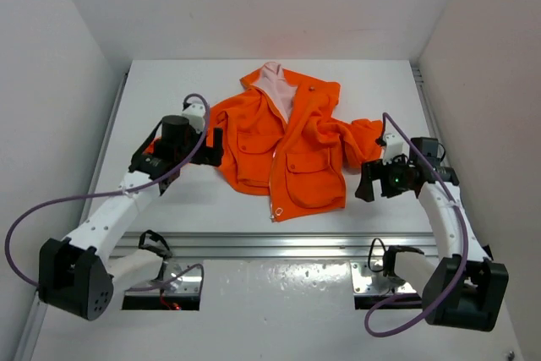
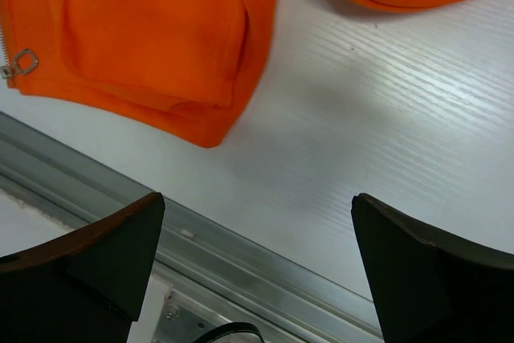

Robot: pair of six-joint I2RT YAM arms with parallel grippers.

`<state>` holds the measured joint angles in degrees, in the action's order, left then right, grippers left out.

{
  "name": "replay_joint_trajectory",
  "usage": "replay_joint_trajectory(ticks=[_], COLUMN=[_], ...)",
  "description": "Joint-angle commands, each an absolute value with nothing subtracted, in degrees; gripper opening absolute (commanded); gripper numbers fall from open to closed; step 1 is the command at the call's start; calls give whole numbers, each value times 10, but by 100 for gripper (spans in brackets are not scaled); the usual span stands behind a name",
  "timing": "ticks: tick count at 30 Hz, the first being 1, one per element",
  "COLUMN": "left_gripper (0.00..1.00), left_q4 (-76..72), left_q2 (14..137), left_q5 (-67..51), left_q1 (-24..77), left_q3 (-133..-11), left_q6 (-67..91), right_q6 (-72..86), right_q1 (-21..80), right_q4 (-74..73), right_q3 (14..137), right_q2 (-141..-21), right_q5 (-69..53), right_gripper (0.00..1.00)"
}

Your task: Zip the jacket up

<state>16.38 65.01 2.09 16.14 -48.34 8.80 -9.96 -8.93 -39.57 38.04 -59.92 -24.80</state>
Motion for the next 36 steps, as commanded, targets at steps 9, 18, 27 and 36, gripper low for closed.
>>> replay_joint_trajectory(ticks=[9,18,27,36], left_gripper=[85,69,60,52], left_q4=[63,-95,-169,-218], left_q2=[585,687,839,925], left_q5=[-310,-301,-296,-317], left_q1=[214,284,316,333], left_q3=[-334,-280,-321,-358], left_q6=[204,287,299,310], right_q6=[-92,-80,-65,-54], right_q1=[-91,-91,-91,-90], right_q4=[-423,-428,-417,-430], right_q3=[423,438,450,458], right_q2=[-599,-628,-642,-651], right_q5=[-330,-345,-365,-401], right_gripper=[100,100,100,99])
